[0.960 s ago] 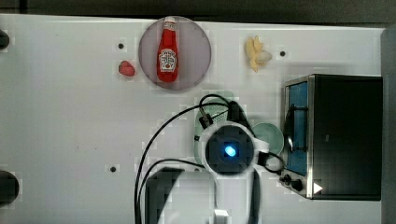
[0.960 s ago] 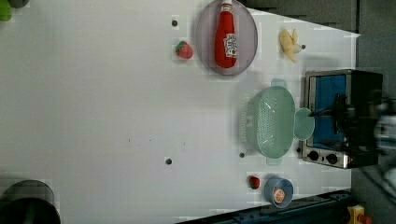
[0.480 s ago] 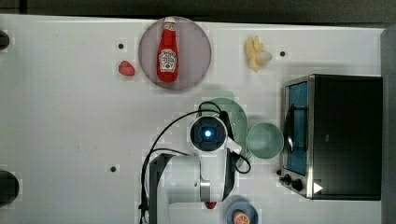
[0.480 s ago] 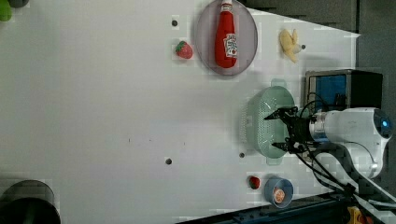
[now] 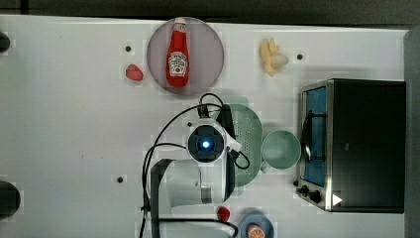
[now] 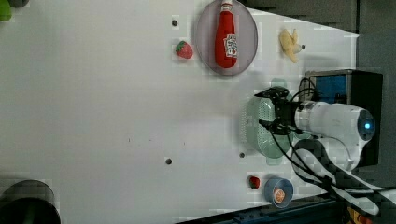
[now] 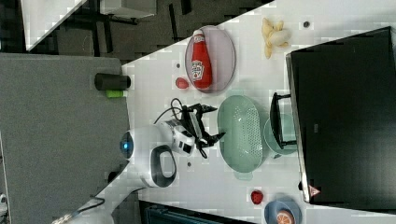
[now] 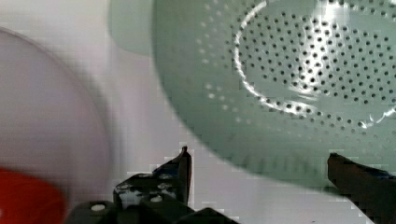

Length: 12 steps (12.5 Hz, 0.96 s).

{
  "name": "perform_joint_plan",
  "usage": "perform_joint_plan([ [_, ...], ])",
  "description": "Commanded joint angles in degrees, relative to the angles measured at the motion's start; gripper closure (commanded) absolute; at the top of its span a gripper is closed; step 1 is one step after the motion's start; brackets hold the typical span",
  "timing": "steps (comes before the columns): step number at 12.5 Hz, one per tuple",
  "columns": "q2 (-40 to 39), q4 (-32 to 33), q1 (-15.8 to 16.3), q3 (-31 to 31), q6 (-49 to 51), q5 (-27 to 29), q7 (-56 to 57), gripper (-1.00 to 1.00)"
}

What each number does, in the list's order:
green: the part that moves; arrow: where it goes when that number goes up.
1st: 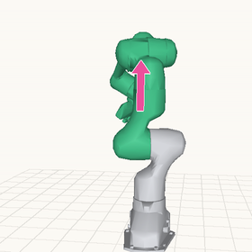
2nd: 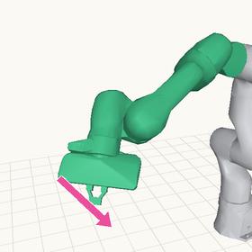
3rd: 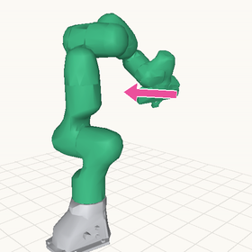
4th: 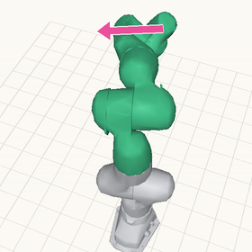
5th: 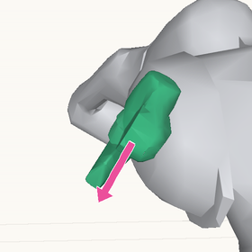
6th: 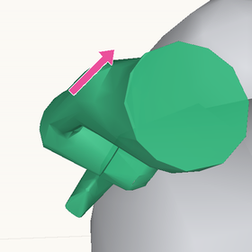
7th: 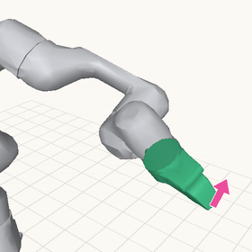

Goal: Drag strainer right to left.

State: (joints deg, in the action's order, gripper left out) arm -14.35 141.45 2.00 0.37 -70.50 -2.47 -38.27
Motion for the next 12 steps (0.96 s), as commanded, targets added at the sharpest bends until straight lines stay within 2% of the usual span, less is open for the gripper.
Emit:
perform_joint_plan([
  [1,-3.92,1.24,0.81,-0.74,-0.66,-0.05,-5.19,-1.00],
  [5,-5.42,0.82,2.26,0.17,-1.80,-0.04,-11.24,-1.00],
  [12,-5.91,0.17,7.94,1.68,-1.17,0.02,-13.72,-1.00],
])
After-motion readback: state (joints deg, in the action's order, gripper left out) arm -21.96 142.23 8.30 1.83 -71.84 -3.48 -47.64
